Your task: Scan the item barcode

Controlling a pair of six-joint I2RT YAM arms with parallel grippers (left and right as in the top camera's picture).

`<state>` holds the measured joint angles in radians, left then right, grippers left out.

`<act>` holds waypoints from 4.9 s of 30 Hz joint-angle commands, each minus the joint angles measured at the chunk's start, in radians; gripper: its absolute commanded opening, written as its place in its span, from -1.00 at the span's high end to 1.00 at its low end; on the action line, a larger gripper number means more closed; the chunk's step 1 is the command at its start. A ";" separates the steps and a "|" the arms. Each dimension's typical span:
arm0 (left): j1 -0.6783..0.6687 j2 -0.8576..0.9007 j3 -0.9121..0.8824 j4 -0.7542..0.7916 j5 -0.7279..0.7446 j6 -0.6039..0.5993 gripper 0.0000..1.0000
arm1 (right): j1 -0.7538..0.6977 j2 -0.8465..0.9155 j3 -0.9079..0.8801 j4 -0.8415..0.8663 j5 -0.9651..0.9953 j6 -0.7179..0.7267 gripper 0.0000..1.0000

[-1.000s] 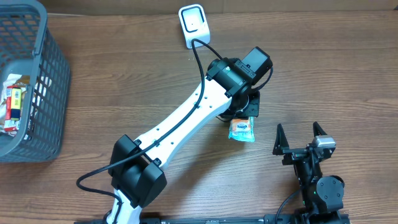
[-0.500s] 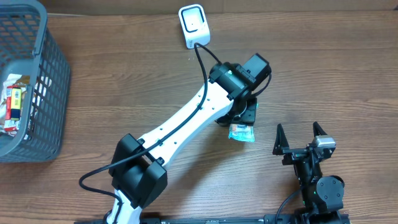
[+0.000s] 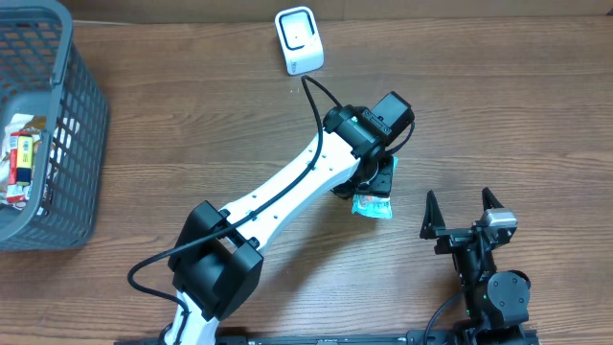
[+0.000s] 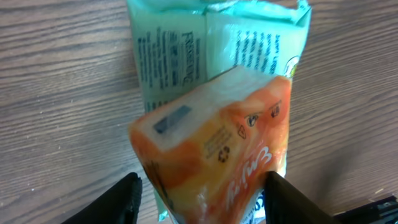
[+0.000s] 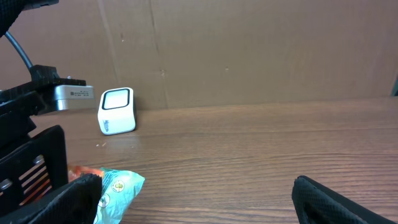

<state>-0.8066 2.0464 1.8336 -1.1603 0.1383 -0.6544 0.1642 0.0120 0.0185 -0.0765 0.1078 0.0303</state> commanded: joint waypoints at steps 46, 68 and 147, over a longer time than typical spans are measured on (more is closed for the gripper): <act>-0.003 0.004 0.123 -0.343 -0.472 -0.014 0.92 | -0.003 -0.009 -0.011 0.003 -0.005 -0.002 -1.00; 0.025 0.009 -0.372 -0.025 -0.654 -0.109 0.79 | -0.003 -0.009 -0.011 0.003 -0.005 -0.002 -1.00; 0.035 0.008 -0.133 -0.107 -0.541 -0.101 0.20 | -0.003 -0.009 -0.011 0.003 -0.005 -0.002 -1.00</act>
<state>-0.7826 2.0483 1.6398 -1.2419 -0.4000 -0.7486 0.1638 0.0120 0.0185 -0.0765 0.1078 0.0299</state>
